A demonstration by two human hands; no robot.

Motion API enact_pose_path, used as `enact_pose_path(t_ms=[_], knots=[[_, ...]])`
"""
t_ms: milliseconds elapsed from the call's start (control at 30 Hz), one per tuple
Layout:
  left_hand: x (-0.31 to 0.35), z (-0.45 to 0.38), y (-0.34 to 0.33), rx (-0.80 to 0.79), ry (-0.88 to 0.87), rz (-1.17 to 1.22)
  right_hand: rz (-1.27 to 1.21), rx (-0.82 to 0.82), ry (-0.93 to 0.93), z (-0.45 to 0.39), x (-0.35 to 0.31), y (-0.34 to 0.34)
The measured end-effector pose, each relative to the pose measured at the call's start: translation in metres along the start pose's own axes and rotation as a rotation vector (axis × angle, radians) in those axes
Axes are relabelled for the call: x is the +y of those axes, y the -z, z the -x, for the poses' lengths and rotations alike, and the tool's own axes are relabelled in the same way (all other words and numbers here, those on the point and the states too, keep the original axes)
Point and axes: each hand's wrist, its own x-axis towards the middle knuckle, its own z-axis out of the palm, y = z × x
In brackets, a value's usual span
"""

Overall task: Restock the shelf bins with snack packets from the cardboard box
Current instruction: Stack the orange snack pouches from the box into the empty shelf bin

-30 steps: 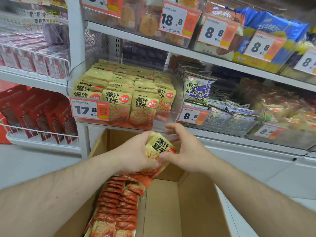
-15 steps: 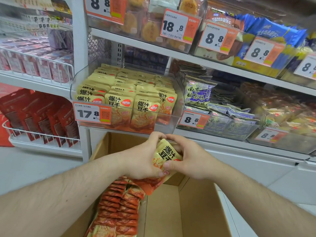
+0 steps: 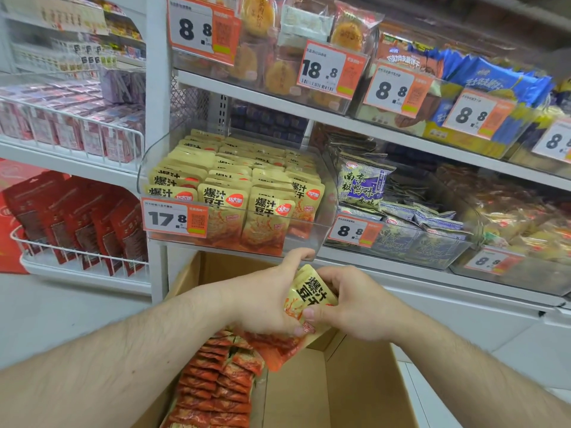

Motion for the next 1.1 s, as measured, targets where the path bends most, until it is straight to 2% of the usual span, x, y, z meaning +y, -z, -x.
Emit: enact_pose_path(t_ms=[100, 167, 233, 300, 400, 533, 733, 867, 1000, 1100], knots=[[0.004, -0.002, 0.008, 0.127, 0.003, 0.068, 0.063, 0.081, -0.025, -0.003, -0.012, 0.016], [0.007, -0.002, 0.016, 0.300, -0.002, 0.064, 0.111, 0.141, -0.075, -0.006, -0.025, 0.038], [0.003, -0.004, 0.025, 0.516, -0.009, -0.119, 0.187, 0.189, -0.158, -0.015, -0.043, 0.066], [-0.004, -0.006, 0.034, 0.651, -0.001, -0.380, 0.279, 0.243, -0.227, -0.029, -0.060, 0.097], [-0.014, -0.008, 0.041, 0.622, 0.059, -0.616, 0.406, 0.281, -0.283, -0.057, -0.088, 0.128], [-0.021, -0.011, 0.040, 0.539, 0.130, -0.705, 0.572, 0.243, -0.314, -0.093, -0.115, 0.139], [-0.028, -0.015, 0.037, 0.495, 0.170, -0.656, 0.738, 0.122, -0.341, -0.150, -0.116, 0.124], [-0.030, -0.017, 0.035, 0.517, 0.153, -0.639, 0.662, 0.101, -0.327, -0.161, -0.110, 0.110], [-0.034, -0.019, 0.034, 0.534, 0.142, -0.615, 0.724, 0.078, -0.304, -0.178, -0.081, 0.102], [-0.036, -0.019, 0.033, 0.542, 0.130, -0.616, 0.924, 0.083, -0.202, -0.184, -0.056, 0.102]])
